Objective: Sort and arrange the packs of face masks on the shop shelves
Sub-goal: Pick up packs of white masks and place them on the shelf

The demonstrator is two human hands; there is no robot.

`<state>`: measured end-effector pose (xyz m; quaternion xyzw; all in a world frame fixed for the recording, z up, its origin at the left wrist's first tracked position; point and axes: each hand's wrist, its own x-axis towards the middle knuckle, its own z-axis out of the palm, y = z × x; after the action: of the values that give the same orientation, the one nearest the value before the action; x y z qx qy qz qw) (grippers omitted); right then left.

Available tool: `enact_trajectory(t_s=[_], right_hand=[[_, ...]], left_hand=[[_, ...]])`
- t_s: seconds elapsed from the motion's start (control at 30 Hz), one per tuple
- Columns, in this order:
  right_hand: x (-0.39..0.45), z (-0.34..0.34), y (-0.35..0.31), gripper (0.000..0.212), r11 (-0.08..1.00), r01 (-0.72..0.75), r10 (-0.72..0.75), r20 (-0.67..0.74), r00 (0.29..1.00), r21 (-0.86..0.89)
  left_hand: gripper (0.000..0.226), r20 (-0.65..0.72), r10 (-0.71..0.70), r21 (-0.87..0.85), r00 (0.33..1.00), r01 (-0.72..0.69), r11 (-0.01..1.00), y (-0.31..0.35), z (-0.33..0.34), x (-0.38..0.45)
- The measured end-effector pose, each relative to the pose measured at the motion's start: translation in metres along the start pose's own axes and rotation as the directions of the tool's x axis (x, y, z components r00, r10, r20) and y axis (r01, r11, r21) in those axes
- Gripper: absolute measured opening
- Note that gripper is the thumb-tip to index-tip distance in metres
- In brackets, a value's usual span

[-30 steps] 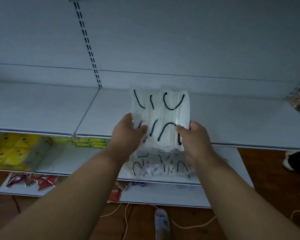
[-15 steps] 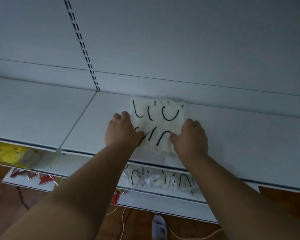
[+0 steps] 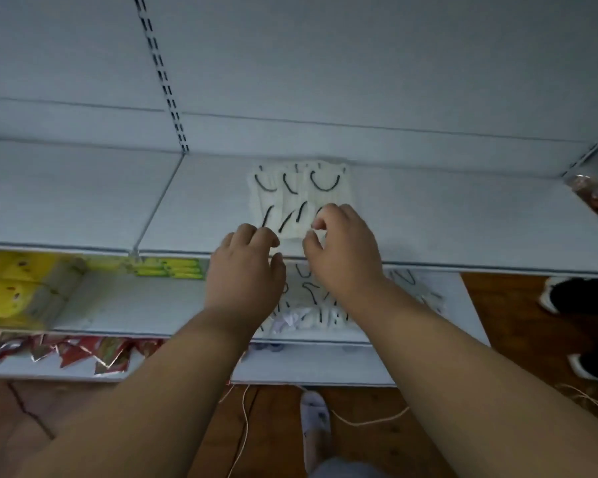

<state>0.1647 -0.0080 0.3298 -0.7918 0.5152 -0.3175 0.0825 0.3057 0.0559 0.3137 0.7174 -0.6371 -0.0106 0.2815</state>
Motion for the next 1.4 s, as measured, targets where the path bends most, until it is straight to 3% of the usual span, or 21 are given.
enact_trajectory(t_s=[0.13,0.27,0.43,0.63,0.8,0.9,1.07,1.2,1.3,1.4], right_hand=[[-0.051,-0.005,-0.038,0.01,0.992,-0.072,0.062,0.095,0.994,0.101],[-0.094,-0.002,-0.047,0.014,0.991,-0.035,0.013,0.172,0.985,0.126],[-0.125,0.037,-0.019,0.009,0.99,-0.095,0.049,0.384,0.922,0.101],[-0.141,0.108,0.035,0.008,0.996,-0.062,0.024,0.46,0.888,0.068],[-0.151,0.192,0.072,0.017,0.995,-0.096,0.077,0.592,0.803,0.001],[-0.144,0.257,0.092,0.027,0.997,-0.013,0.058,0.687,0.724,-0.071],[-0.121,0.352,0.124,0.066,0.982,0.031,0.137,0.818,0.559,-0.185],[-0.114,0.391,0.145,0.07,0.958,0.161,0.124,0.85,0.512,-0.236],[-0.12,0.406,0.156,0.072,0.923,0.284,0.071,0.838,0.541,-0.261],[-0.122,0.413,0.16,0.065,0.925,0.294,-0.009,0.757,0.653,-0.242]], left_hand=[[0.016,0.018,-0.019,0.014,1.0,0.019,1.0,-0.023,-0.021,-0.069],[0.019,0.084,-0.031,0.07,0.996,0.025,0.997,-0.042,-0.027,-0.121],[0.019,0.199,-0.148,0.083,0.969,0.134,0.988,-0.06,0.004,-0.151],[0.029,0.377,-0.247,0.061,0.893,0.242,0.968,-0.083,0.076,-0.16],[0.034,0.479,-0.309,-0.02,0.821,0.362,0.932,-0.126,0.153,-0.164],[0.036,0.528,-0.326,-0.062,0.784,0.419,0.906,-0.157,0.192,-0.164],[0.035,0.544,-0.404,-0.081,0.736,0.525,0.847,-0.205,0.243,-0.15],[0.039,0.554,-0.428,-0.108,0.715,0.571,0.814,-0.224,0.276,-0.128],[0.035,0.569,-0.503,-0.123,0.651,0.671,0.731,-0.23,0.294,-0.119],[0.031,0.604,-0.583,-0.251,0.543,0.824,0.508,-0.237,0.308,-0.11]])
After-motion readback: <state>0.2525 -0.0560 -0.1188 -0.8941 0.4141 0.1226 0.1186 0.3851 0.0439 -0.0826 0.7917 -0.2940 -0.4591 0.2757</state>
